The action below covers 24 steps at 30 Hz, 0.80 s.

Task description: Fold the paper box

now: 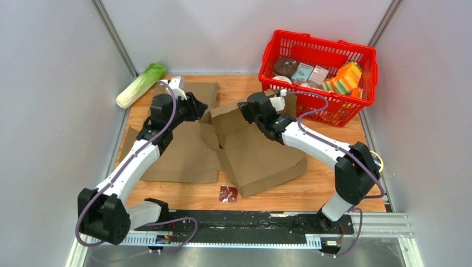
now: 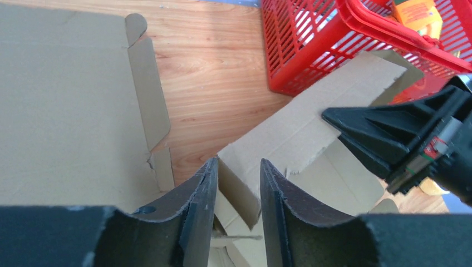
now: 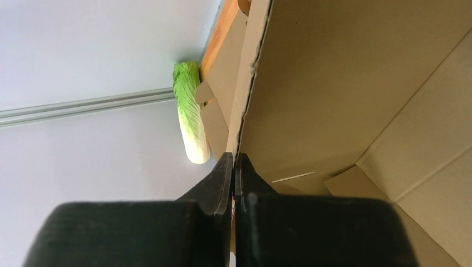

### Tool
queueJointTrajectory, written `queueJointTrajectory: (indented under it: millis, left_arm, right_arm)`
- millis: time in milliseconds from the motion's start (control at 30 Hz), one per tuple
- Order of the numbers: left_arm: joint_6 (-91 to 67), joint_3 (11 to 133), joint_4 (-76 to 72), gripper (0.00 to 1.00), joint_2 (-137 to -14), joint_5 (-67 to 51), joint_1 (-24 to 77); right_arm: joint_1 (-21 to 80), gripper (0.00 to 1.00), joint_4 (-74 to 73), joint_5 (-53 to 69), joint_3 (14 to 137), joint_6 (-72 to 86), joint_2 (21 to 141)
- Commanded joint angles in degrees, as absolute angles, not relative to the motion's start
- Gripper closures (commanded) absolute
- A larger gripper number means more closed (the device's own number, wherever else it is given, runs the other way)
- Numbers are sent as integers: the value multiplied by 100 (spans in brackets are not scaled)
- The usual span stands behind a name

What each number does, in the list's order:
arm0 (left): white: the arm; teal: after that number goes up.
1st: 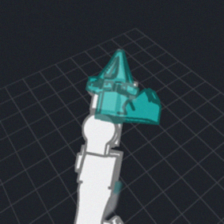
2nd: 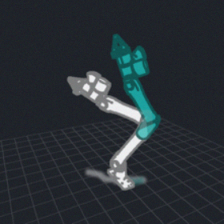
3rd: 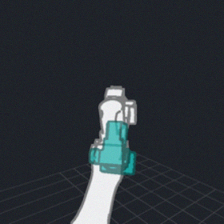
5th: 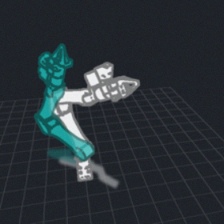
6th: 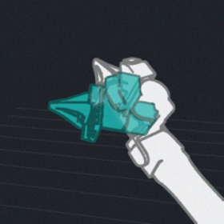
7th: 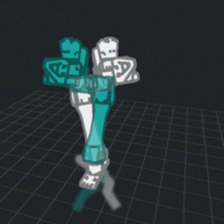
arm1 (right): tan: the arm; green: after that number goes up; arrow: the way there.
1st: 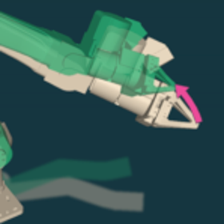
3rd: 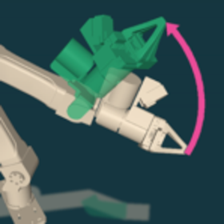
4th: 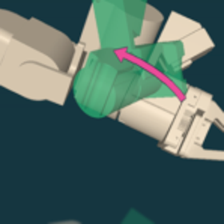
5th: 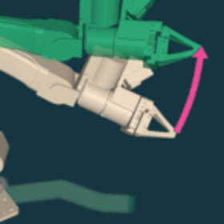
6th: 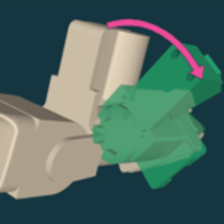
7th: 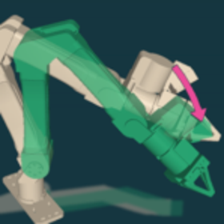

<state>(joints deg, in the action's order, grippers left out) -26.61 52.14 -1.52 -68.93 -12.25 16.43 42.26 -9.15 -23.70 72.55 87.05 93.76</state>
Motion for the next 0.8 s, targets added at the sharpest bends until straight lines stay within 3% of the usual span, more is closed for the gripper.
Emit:
queueJointTrajectory:
  millis: [0,333,767]
  left_arm:
    - [-2312,4940,-325,55,-6338,-1432,1609]
    - [-2162,3903,-755,38,-5757,-1353,1582]
    - [-2101,4306,-2119,38,-7390,-2592,1600]
  right_arm:
    - [4175,100,-940,-2444,7233,8798,9070]
    - [3894,100,-782,-2101,7040,9342,8869]
    - [3806,100,-572,-1706,6935,9887,8815]
